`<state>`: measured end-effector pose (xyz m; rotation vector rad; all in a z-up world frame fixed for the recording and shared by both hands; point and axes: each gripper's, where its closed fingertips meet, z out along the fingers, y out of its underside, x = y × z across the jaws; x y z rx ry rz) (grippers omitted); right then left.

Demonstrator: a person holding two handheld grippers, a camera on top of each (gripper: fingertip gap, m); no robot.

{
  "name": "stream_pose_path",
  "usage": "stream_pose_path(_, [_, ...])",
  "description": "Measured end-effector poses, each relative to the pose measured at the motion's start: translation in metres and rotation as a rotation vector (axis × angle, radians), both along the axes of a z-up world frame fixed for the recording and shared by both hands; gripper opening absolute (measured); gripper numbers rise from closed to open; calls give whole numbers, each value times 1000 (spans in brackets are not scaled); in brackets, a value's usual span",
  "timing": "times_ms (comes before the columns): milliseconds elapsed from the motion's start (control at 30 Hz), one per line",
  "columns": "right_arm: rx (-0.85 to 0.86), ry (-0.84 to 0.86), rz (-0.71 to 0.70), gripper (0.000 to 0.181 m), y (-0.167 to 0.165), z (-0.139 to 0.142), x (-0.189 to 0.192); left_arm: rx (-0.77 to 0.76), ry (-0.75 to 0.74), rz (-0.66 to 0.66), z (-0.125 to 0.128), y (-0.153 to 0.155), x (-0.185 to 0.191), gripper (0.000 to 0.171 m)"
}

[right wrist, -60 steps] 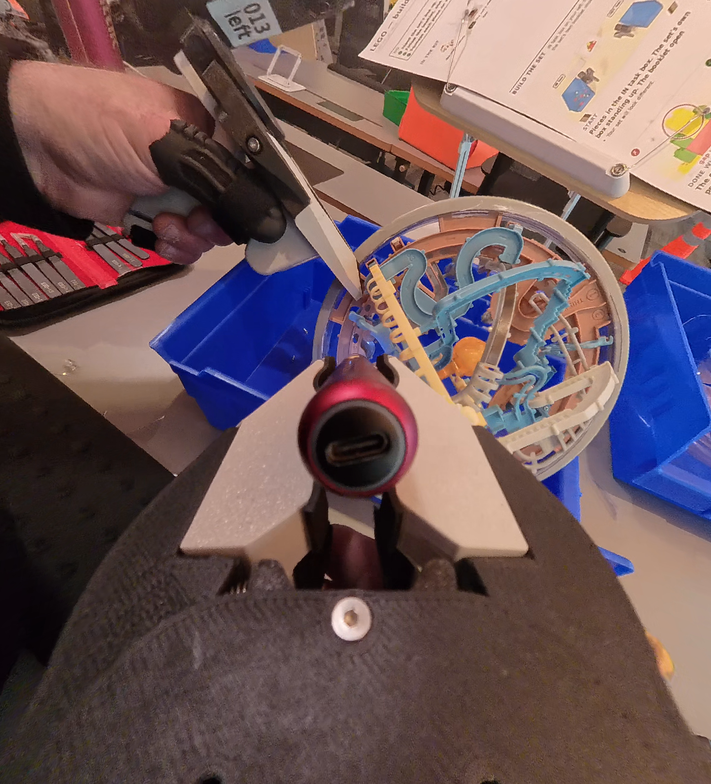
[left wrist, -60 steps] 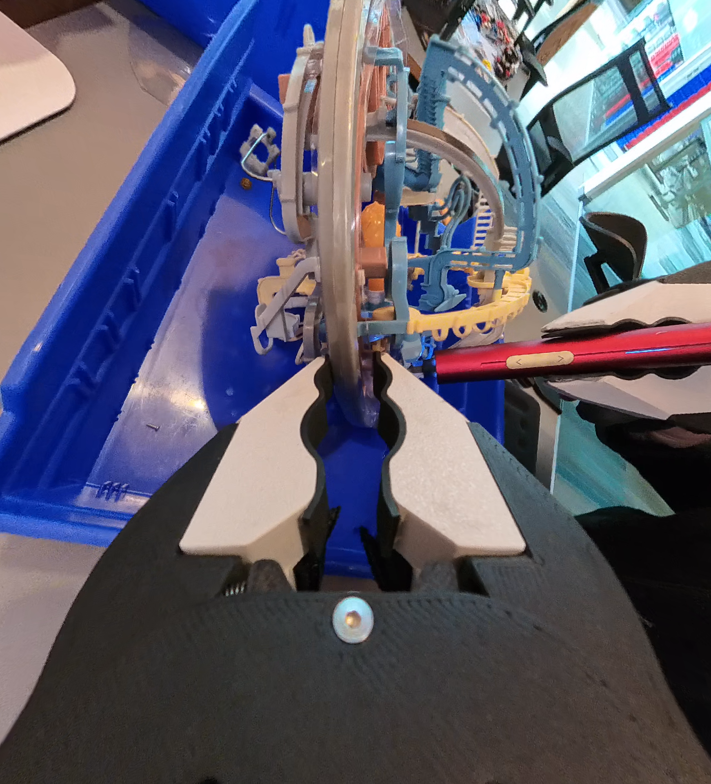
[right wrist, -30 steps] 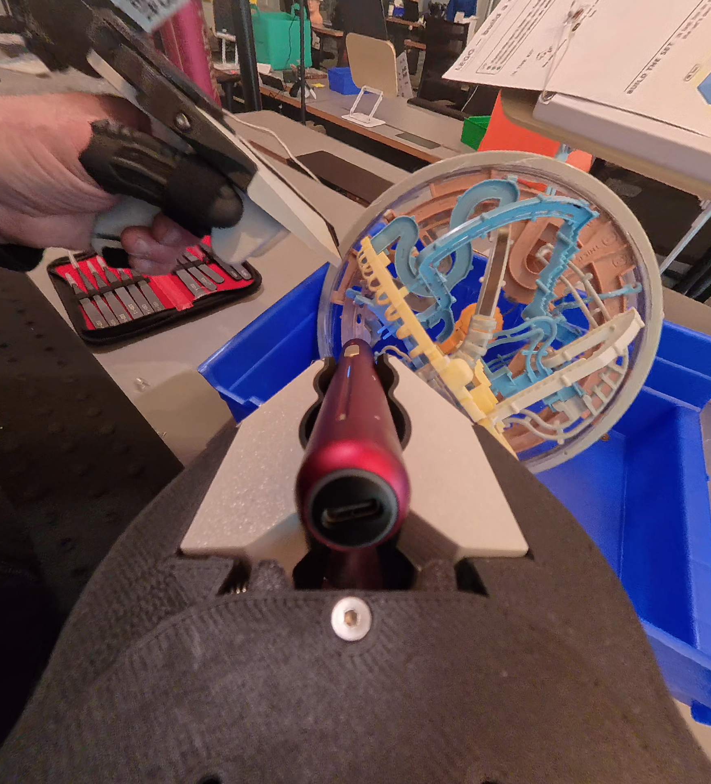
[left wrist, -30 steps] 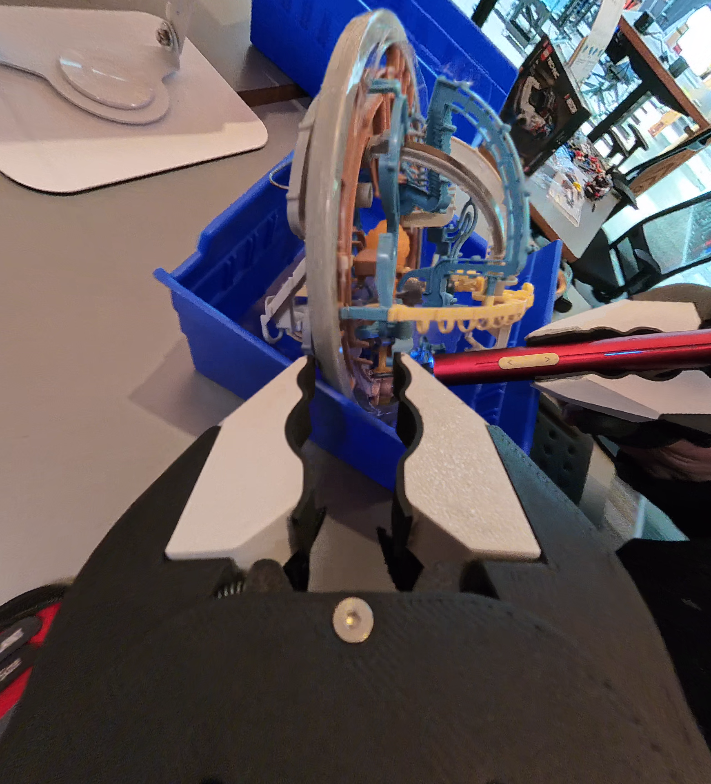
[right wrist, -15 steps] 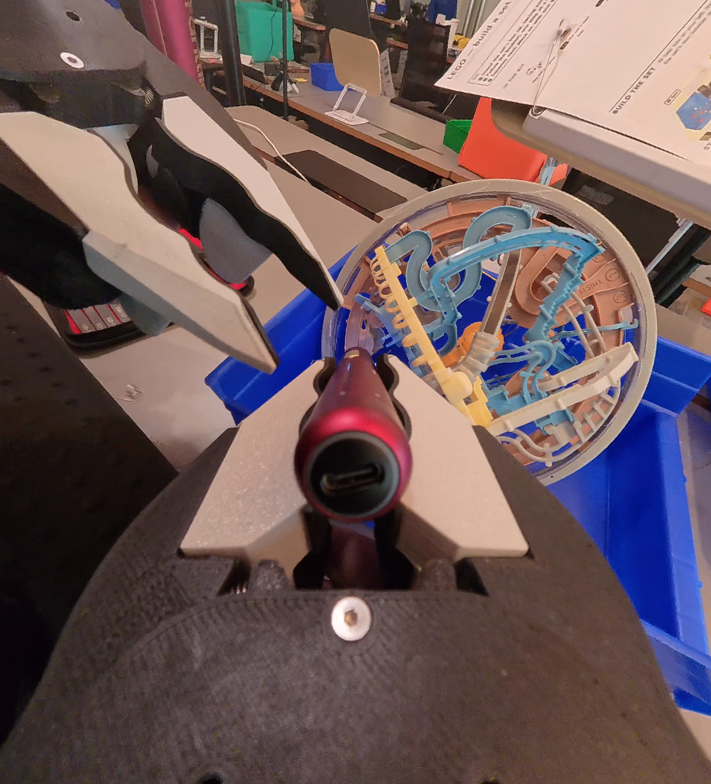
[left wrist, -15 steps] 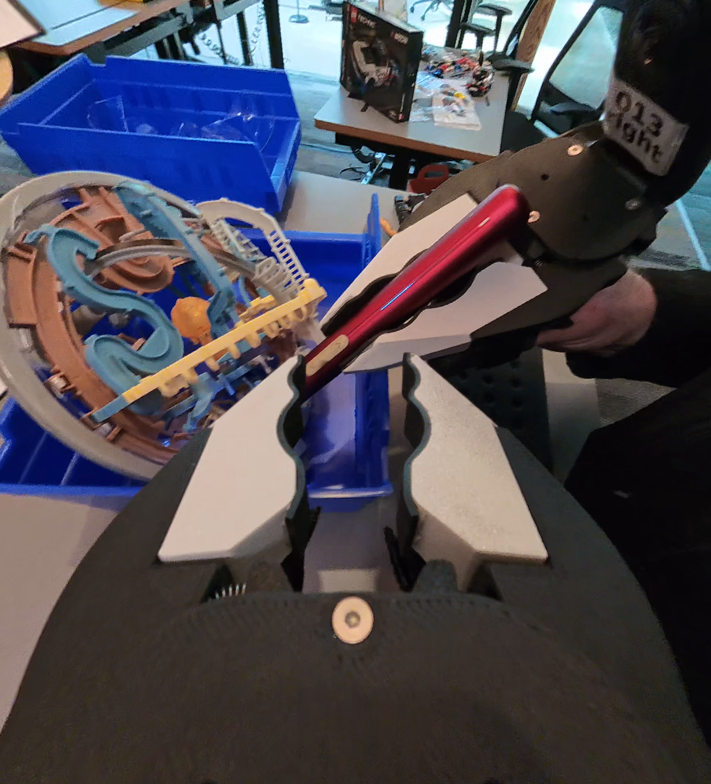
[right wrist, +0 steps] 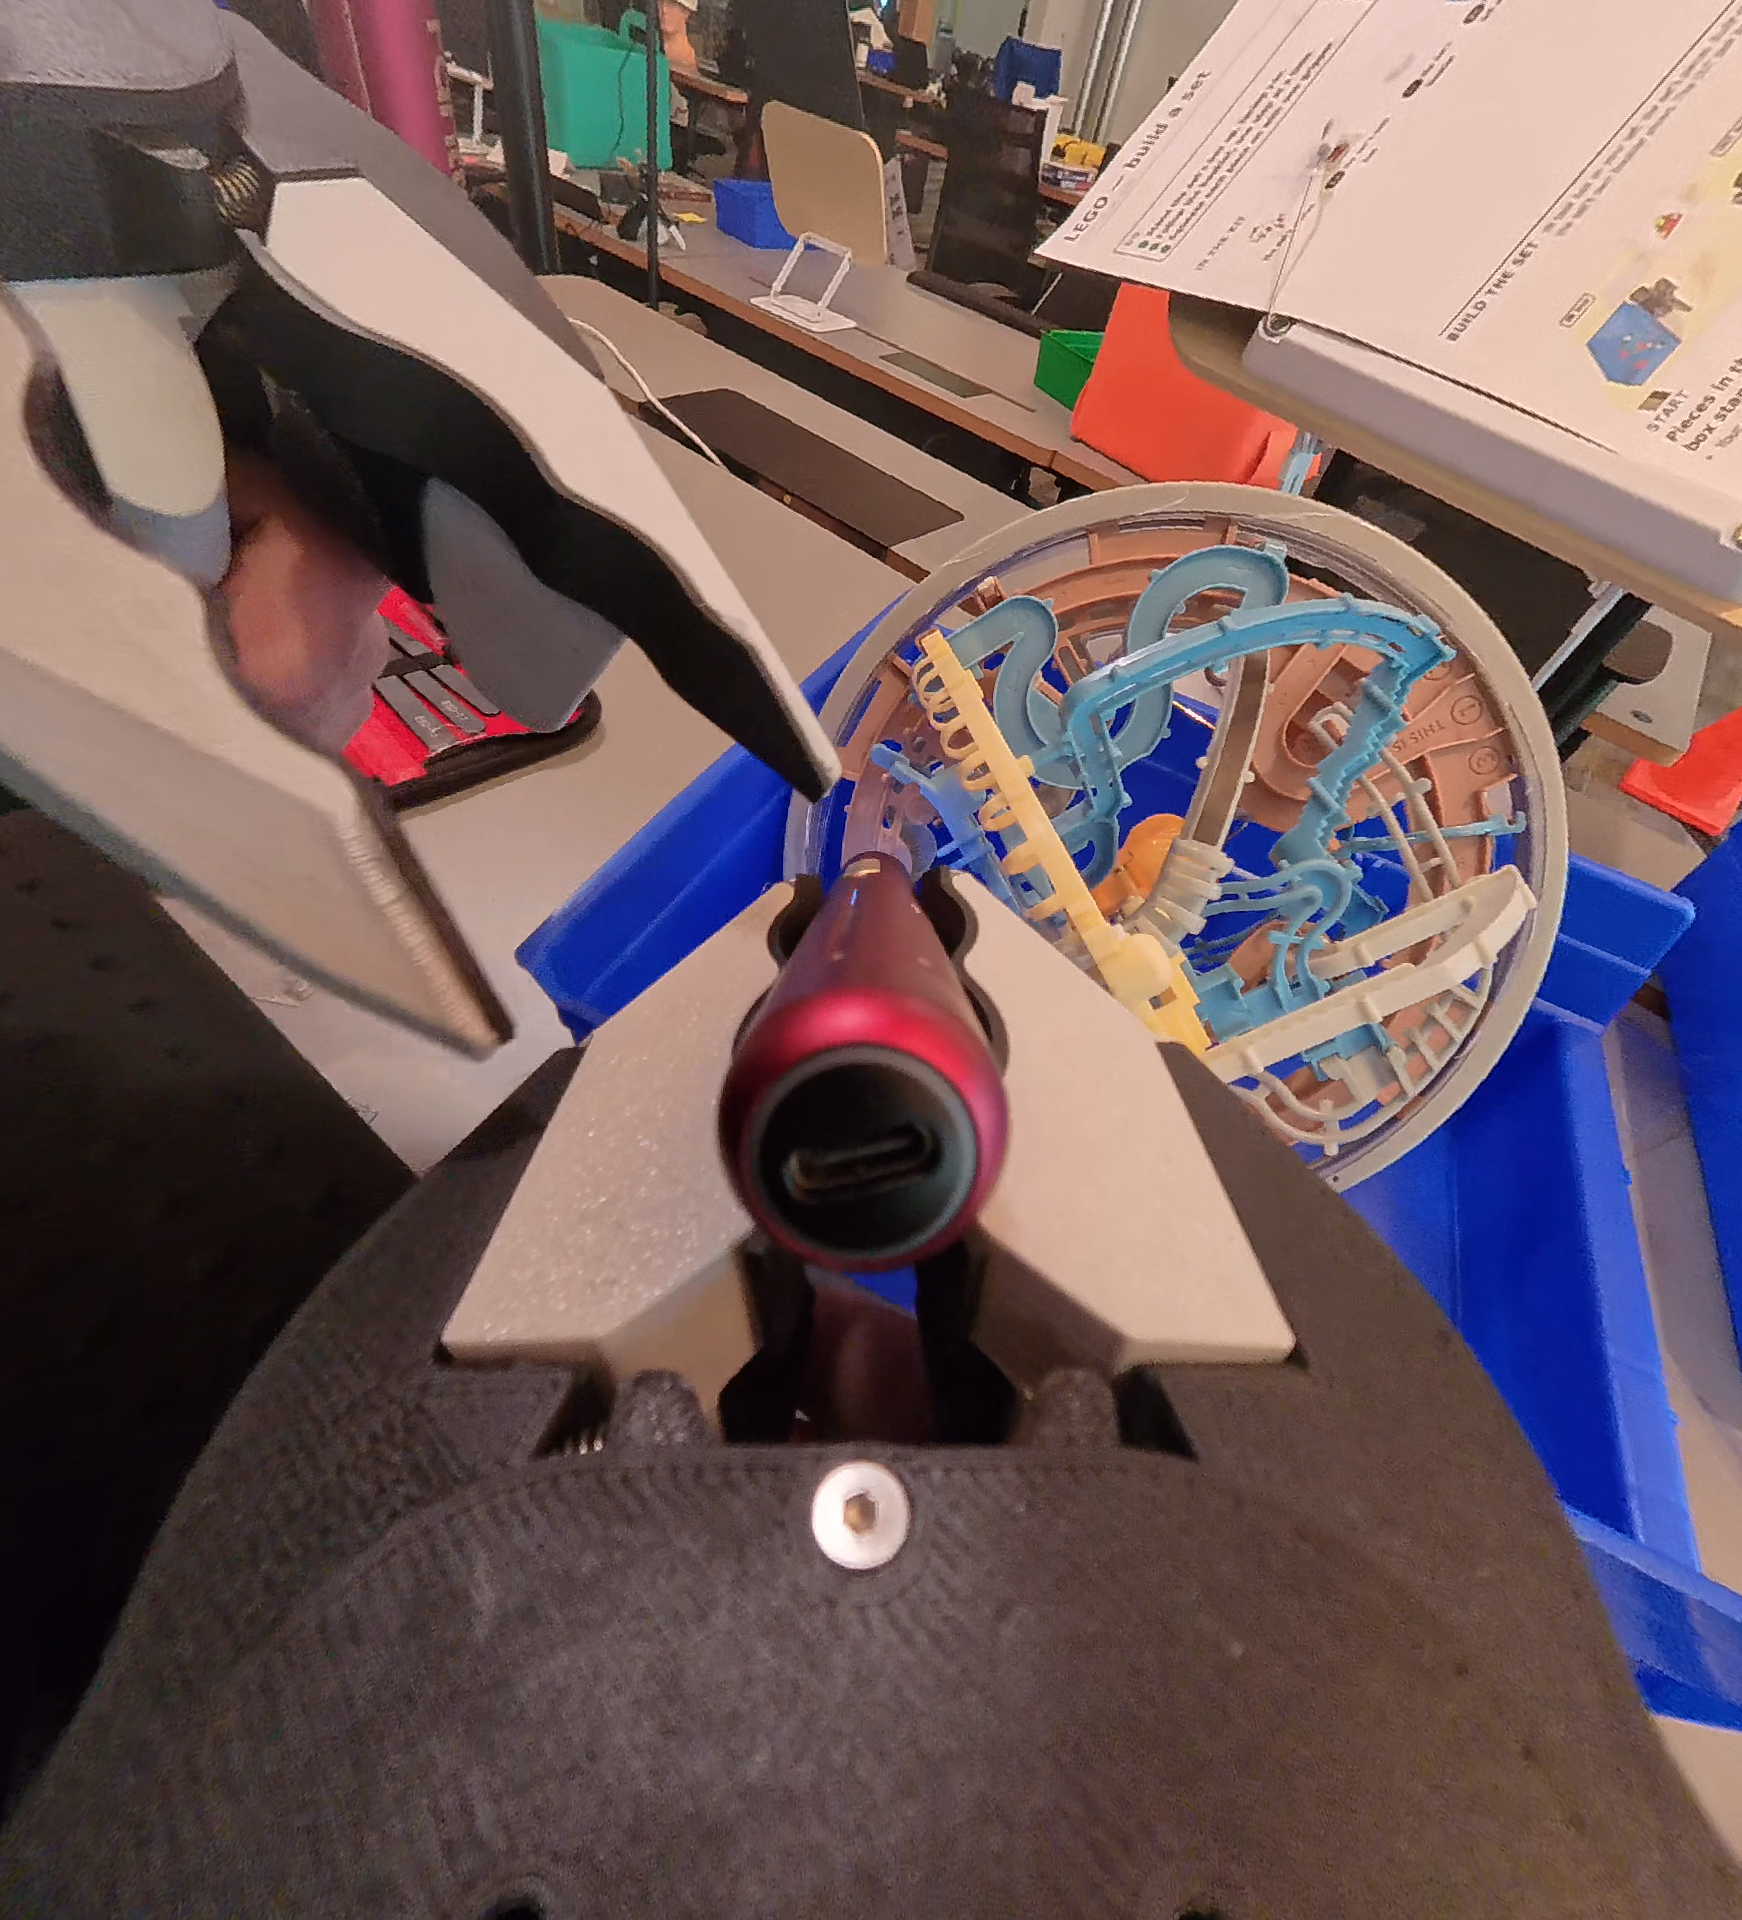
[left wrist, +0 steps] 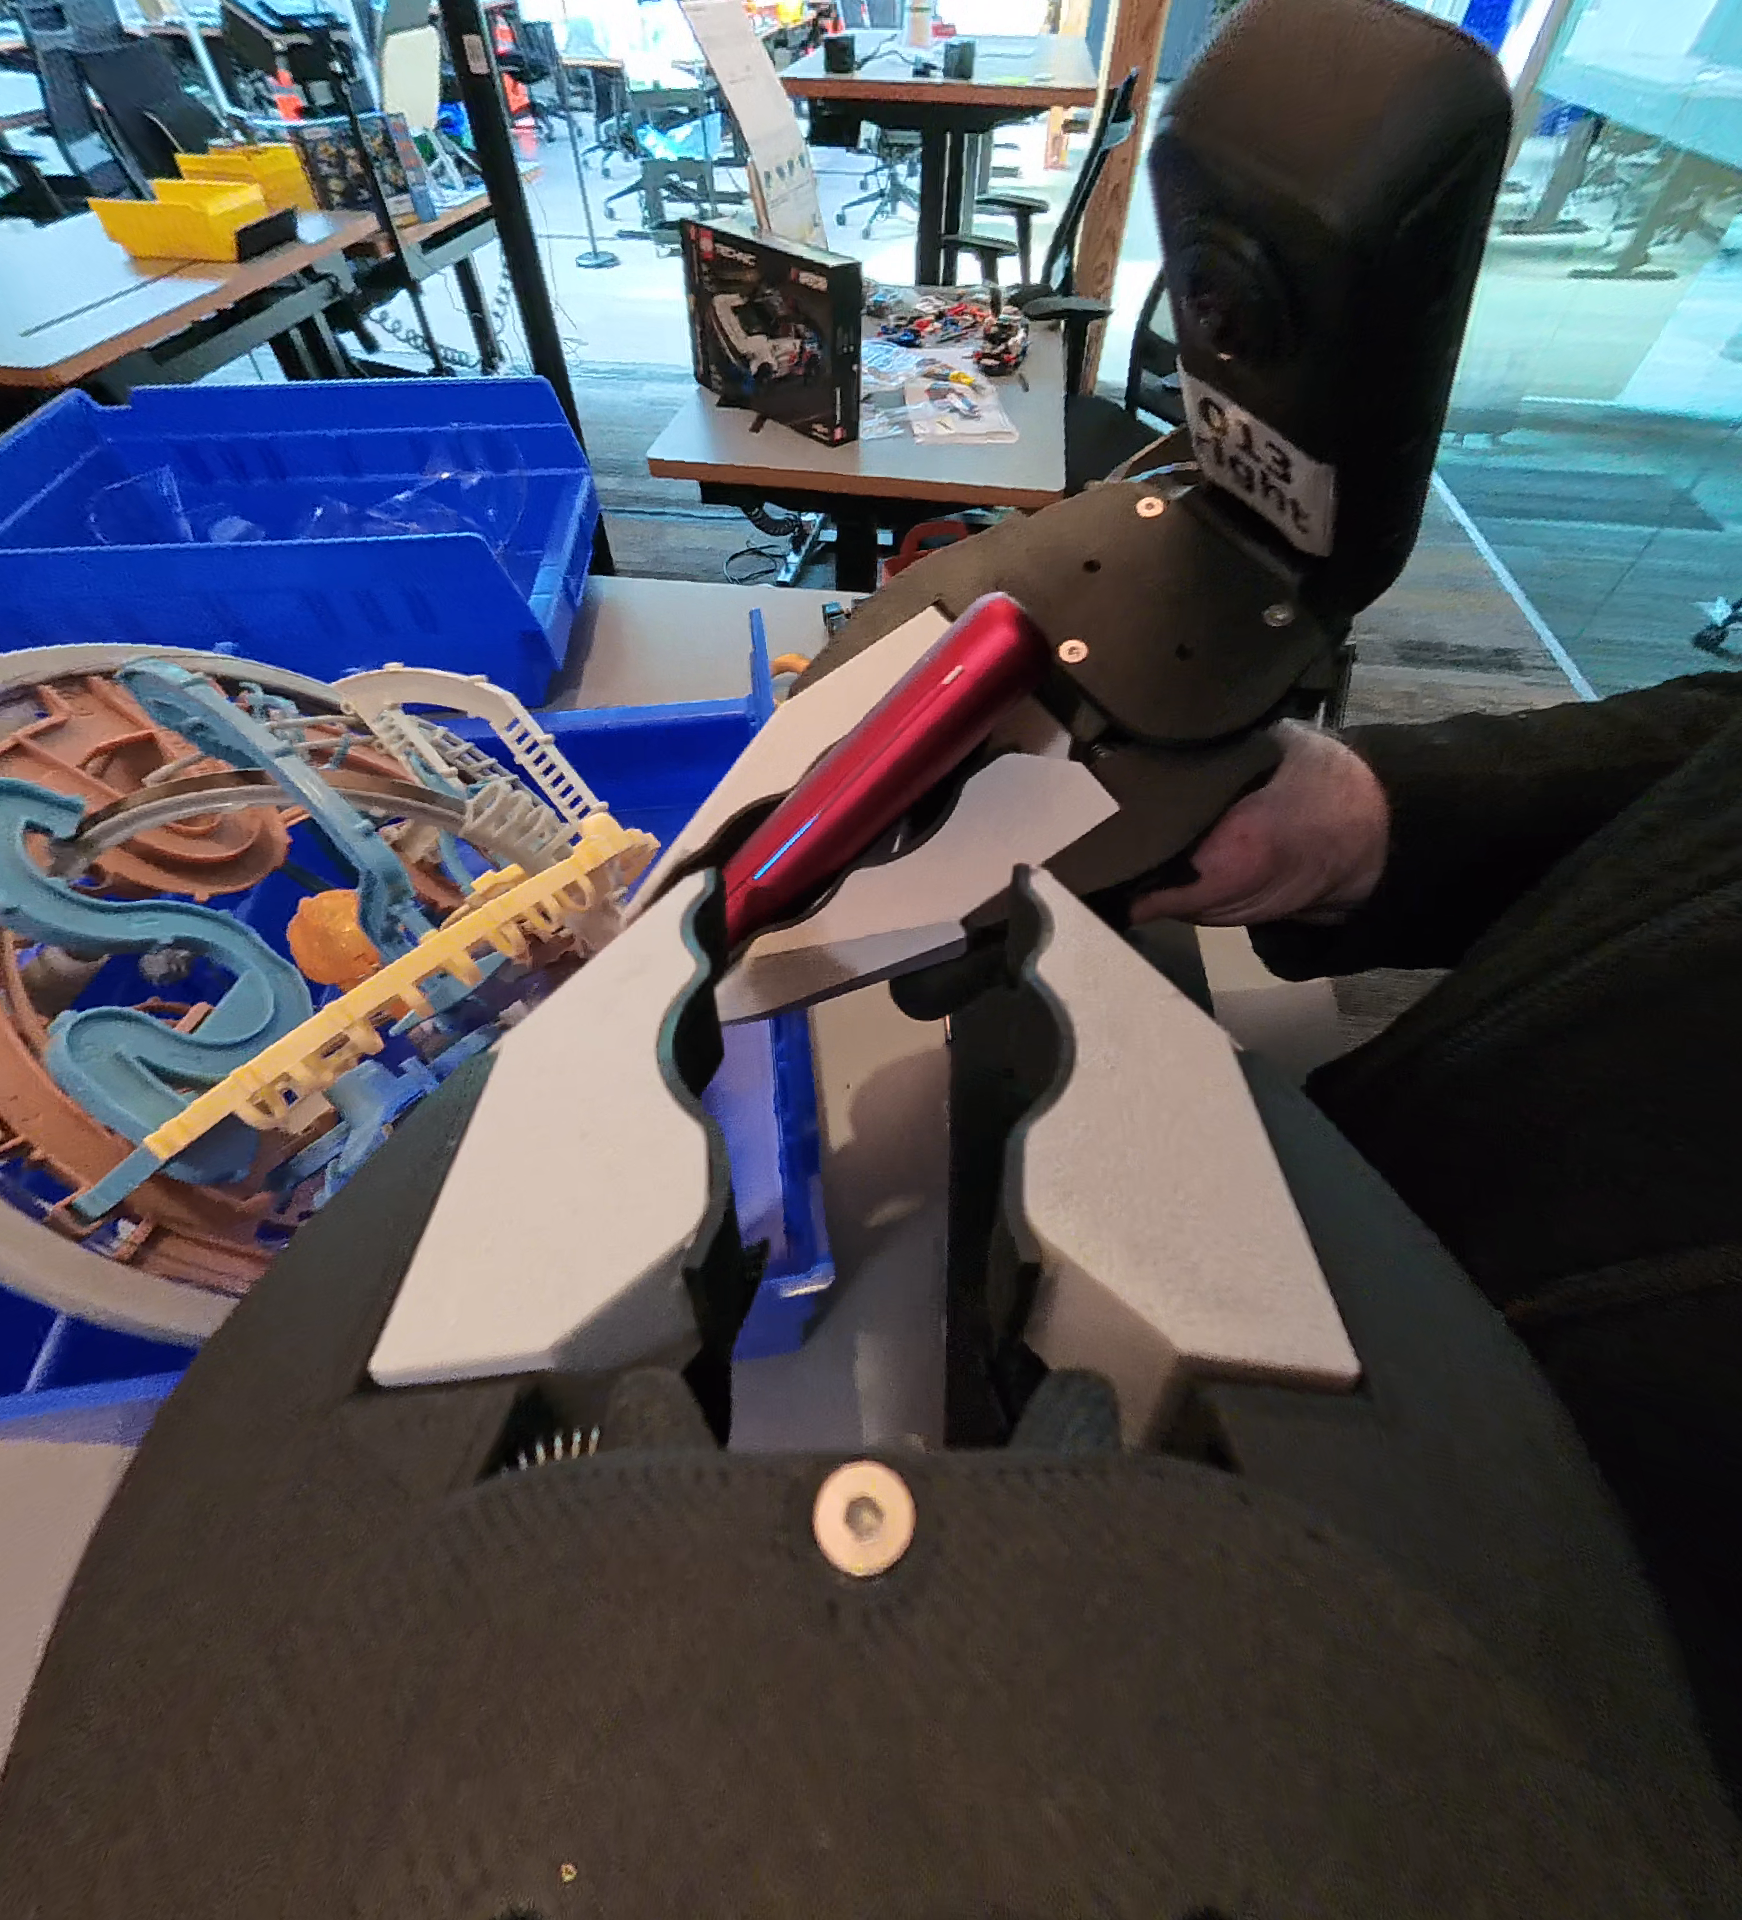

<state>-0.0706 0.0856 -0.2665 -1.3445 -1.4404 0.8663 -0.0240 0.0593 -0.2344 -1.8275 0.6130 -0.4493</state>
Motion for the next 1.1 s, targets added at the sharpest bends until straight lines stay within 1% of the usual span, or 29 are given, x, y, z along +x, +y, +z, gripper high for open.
stream_pose_path(167, [13,-9,-11,20,1,-2,-2,6,16,-29,-1,-3,5,58])
stream_pose_path(567, [9,-4,-22,20,2,-4,-2,-13,10,-42,-8,-4,10,60])
stream_pose_path(1100, [22,-6,-20,19,1,-5,-4,-16,17,-41,-11,-6,9,61])
